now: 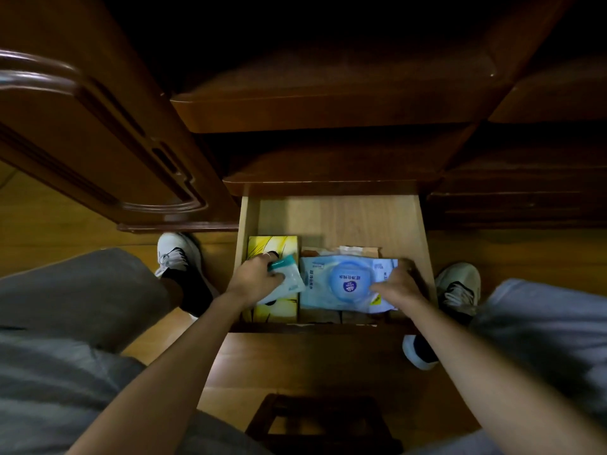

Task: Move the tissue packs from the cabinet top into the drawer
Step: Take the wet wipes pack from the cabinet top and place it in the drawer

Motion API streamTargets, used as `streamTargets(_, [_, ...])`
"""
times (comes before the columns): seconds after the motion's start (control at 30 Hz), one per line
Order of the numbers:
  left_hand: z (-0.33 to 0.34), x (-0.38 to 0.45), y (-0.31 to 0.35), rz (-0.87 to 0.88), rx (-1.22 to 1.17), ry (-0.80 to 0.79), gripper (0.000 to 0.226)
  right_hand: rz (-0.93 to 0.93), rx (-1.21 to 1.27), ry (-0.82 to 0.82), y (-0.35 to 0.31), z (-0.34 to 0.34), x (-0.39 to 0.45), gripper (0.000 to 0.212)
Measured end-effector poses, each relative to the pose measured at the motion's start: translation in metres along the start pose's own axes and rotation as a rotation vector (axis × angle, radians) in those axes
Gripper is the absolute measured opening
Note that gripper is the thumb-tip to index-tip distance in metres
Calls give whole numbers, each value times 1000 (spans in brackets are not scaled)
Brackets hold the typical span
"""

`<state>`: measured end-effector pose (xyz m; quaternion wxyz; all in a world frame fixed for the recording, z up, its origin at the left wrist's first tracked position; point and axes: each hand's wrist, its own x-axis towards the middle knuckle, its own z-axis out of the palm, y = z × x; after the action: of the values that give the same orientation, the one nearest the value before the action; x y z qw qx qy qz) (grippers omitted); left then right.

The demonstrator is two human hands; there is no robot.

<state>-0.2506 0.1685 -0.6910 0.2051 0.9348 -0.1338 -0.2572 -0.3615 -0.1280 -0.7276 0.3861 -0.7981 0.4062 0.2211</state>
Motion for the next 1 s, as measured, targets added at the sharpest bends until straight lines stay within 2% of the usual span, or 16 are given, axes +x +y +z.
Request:
streamTargets(0.07, [-1, 2, 1, -63, -85, 0, 49, -99, -8, 116, -4, -6, 1, 83])
streamTargets(0.1, [-2, 3, 2, -91, -116, 0, 51, -145, -37, 131, -5, -9, 2, 79])
streamTargets(0.23, [-2, 4, 3, -167, -208, -6, 54, -204, -143, 25, -8, -19, 7, 26])
streamTargets(0.27, [-2, 5, 3, -178, -228, -3, 52, -206, -177, 12, -9, -21, 7, 21])
streamTargets(0.4, [-1, 8, 3, -247, -351, 31, 29, -266, -406, -58, -16, -12, 5, 44])
streamTargets(0.5, [0, 8, 1, -281, -444, 27, 6, -334, -504, 27, -15, -2, 6, 34])
streamTargets(0.6, [0, 7, 4, -279, -458, 35, 7, -366, -476, 73, -12, -1, 9, 35])
streamTargets(0.83, [3, 7, 11, -271, -460, -18, 23, -423, -435, -29, -5, 7, 16, 30])
streamTargets(0.9, [2, 9, 15, -276, -479, -29, 17, -471, -542, 12, -6, 8, 14, 28])
streamTargets(1.0, [1, 12, 25, -280, -578, -13, 5, -497, -619, 109, -10, 7, 6, 40])
